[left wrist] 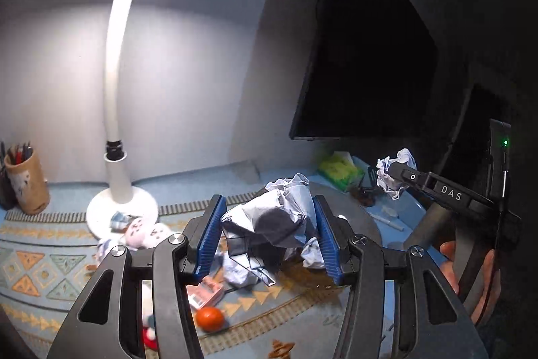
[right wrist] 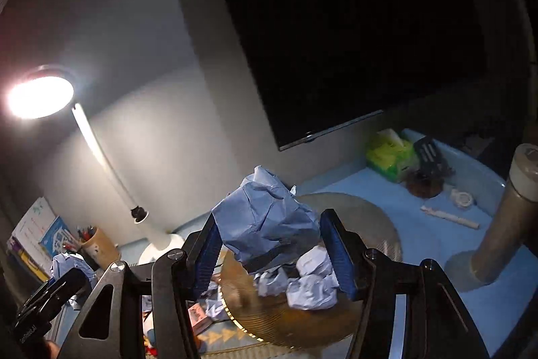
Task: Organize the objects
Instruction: 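Carry both paper balls over the glass bowl and open both tools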
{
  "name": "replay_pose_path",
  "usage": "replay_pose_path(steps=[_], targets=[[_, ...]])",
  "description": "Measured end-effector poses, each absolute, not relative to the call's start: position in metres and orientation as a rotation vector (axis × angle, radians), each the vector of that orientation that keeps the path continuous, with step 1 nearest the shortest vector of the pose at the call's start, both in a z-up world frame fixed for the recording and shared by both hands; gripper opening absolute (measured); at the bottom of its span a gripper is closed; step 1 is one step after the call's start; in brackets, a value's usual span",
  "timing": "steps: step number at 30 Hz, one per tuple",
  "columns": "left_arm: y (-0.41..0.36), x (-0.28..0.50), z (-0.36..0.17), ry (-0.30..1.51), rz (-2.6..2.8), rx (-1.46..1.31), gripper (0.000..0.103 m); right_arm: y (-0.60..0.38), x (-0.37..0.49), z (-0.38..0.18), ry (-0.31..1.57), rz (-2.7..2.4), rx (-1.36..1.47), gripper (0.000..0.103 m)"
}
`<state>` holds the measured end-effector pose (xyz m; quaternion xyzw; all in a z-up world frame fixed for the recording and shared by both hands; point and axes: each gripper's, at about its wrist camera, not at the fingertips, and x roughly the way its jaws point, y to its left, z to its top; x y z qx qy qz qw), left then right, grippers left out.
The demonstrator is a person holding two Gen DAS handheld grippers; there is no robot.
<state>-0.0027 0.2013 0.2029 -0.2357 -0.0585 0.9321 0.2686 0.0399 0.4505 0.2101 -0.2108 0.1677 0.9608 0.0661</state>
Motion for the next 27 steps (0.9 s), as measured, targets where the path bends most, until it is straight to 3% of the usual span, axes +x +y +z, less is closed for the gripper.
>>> replay_pose_path(steps=[9,18,20,21,22,23,27], targets=[[0.280,-0.060,0.142,-0.139,2.445,-0.761,0.049,0.501,0.012,0.175,0.526,2.762,-0.706,0.057],[0.315,-0.068,0.098,-0.036,2.424,-0.824,0.051,0.522,-0.020,0.130,0.575,2.704,-0.821,0.057],[0.316,-0.071,0.093,-0.055,2.386,-0.853,0.059,0.525,-0.026,0.124,0.597,2.699,-0.821,0.059],[0.315,-0.073,0.091,-0.071,2.358,-0.870,0.065,0.526,-0.029,0.122,0.600,2.699,-0.815,0.068],[0.314,-0.074,0.089,-0.091,2.347,-0.880,0.082,0.528,-0.032,0.120,0.599,2.696,-0.812,0.075],[0.310,-0.074,0.089,-0.118,2.358,-0.873,0.092,0.530,-0.034,0.117,0.599,2.685,-0.820,0.082],[0.299,-0.072,0.092,-0.162,2.375,-0.854,0.093,0.533,-0.029,0.112,0.679,2.721,-0.831,0.081]])
